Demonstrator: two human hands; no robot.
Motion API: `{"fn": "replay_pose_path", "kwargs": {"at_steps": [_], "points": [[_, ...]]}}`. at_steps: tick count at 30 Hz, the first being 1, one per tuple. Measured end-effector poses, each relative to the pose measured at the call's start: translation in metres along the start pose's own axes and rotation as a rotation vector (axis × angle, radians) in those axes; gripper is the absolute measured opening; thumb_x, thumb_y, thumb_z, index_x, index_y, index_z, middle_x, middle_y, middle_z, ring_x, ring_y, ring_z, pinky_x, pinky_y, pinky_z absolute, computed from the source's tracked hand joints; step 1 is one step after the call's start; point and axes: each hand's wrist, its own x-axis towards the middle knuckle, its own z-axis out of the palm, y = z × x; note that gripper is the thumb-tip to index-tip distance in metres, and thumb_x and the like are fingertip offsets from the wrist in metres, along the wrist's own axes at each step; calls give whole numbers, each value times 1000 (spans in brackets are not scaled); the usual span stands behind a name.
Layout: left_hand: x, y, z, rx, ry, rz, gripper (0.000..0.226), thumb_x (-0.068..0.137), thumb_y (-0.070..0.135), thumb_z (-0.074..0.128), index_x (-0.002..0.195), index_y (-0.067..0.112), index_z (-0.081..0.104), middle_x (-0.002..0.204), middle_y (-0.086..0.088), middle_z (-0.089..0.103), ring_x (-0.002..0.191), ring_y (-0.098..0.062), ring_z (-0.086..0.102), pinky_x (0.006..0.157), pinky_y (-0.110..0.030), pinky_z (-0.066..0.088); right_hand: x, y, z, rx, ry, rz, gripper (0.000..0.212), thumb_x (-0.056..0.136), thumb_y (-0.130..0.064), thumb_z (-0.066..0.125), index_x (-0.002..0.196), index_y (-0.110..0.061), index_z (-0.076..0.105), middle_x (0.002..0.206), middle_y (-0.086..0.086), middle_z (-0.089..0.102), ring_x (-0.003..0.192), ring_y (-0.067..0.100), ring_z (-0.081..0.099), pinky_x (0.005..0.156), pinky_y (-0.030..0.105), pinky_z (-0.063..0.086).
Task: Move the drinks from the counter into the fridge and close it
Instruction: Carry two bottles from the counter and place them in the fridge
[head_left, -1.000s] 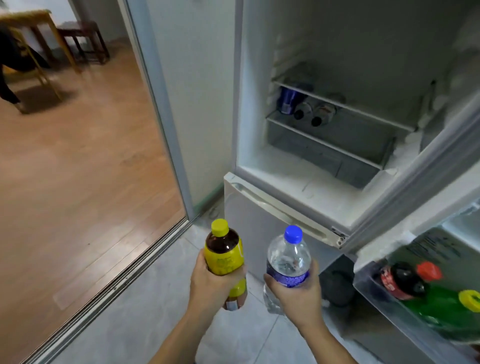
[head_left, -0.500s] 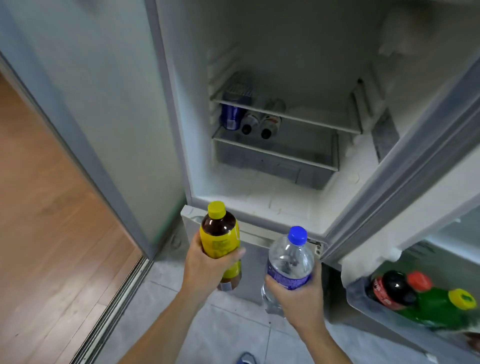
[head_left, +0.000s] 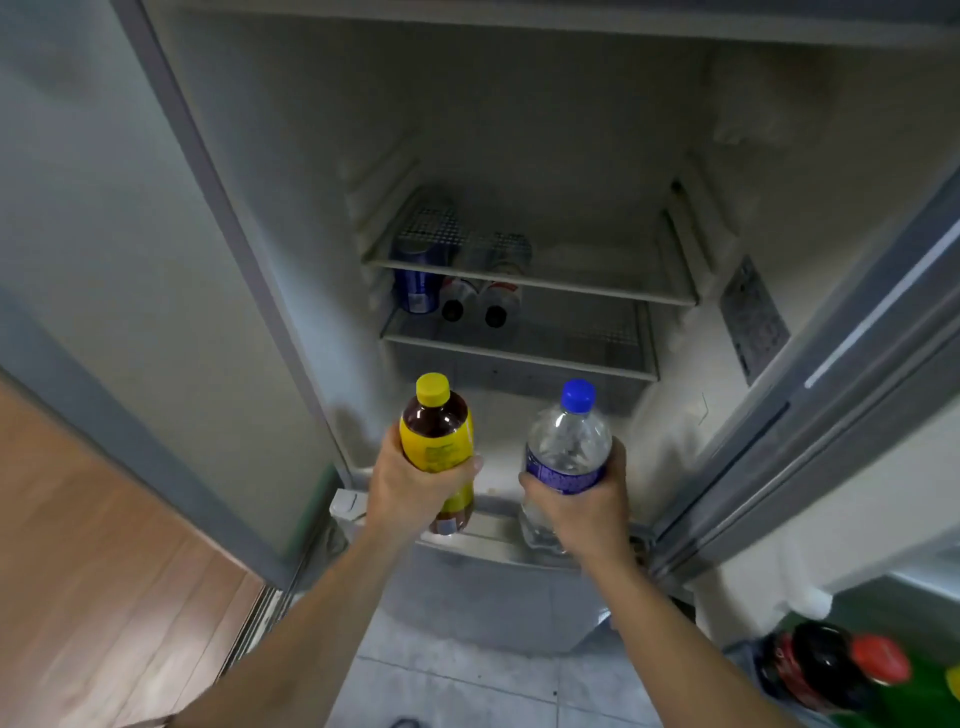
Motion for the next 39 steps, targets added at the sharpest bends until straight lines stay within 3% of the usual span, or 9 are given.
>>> {"fn": "replay_pose_path", "kwargs": {"at_steps": [6, 10, 15, 21, 25, 27, 31, 36, 39], "points": [[56, 11, 12, 60, -100, -32, 79, 49, 42, 95, 115, 39, 50, 99, 17, 64, 89, -2, 62, 65, -17, 47, 48, -1, 23, -8, 84, 34, 79, 40, -42, 94, 104, -57, 51, 100, -34, 63, 86, -12, 64, 62, 3, 48], [89, 6, 19, 104, -185, -79, 76, 50, 42, 95, 116, 22, 62, 100, 4, 71, 92, -16, 69, 79, -36, 60, 65, 2, 32, 10, 137, 97, 86, 39, -40, 94, 114, -44, 53, 101, -19, 66, 88, -12, 63, 63, 6, 50], [111, -5, 27, 129, -234, -103, 78, 49, 46, 93, 117, 27, 61, 101, 4, 71, 91, -18, 69, 79, -41, 61, 76, 1, 42, 33, 172, 152, 87, 47, -22, 98, 119, -32, 51, 105, -14, 64, 88, -4, 65, 64, 6, 51], [121, -10, 23, 46, -369, -173, 90, 42, 51, 93, 122, 29, 57, 107, -2, 71, 95, -25, 70, 73, -47, 62, 81, -9, 38, -2, 94, 212, 92, 49, -31, 98, 121, -37, 41, 110, -17, 58, 98, 1, 60, 60, 2, 47], [120, 10, 17, 101, -342, -7, 97, 59, 57, 87, 138, 39, 34, 118, 8, 59, 108, -19, 59, 83, -34, 51, 84, -35, 30, 7, 31, 203, 108, 50, -59, 89, 140, -42, 31, 132, -13, 47, 115, 11, 51, 82, 21, 45], [124, 32, 16, 104, -318, 92, 77, 66, 68, 74, 131, 50, 37, 116, 13, 59, 105, -14, 57, 87, -32, 48, 93, -58, 25, -9, 26, 193, 99, 51, -77, 75, 138, -45, 40, 129, -13, 51, 115, 9, 51, 82, 24, 44], [129, 63, 15, 232, -382, 78, 45, 72, 81, 52, 92, 40, 55, 94, 5, 66, 93, -22, 64, 81, -45, 58, 108, -97, 26, -203, 18, 226, 72, 60, -93, 49, 81, -25, 64, 88, -5, 69, 83, 17, 65, 75, 33, 47], [122, 72, 9, 89, -391, -131, 43, 78, 69, 55, 109, 40, 61, 116, -3, 58, 103, -33, 59, 50, -47, 60, 108, -117, 22, -98, -121, 556, 74, 80, -72, 56, 137, -26, 47, 137, 3, 47, 123, 36, 50, 87, 59, 48], [105, 65, 5, 40, -335, -97, 19, 73, 52, 54, 86, 43, 65, 104, -3, 65, 93, -30, 64, 52, -52, 60, 93, -118, 22, -37, -160, 611, 40, 76, -48, 66, 107, -27, 52, 119, 2, 49, 107, 33, 49, 76, 62, 51]]}}
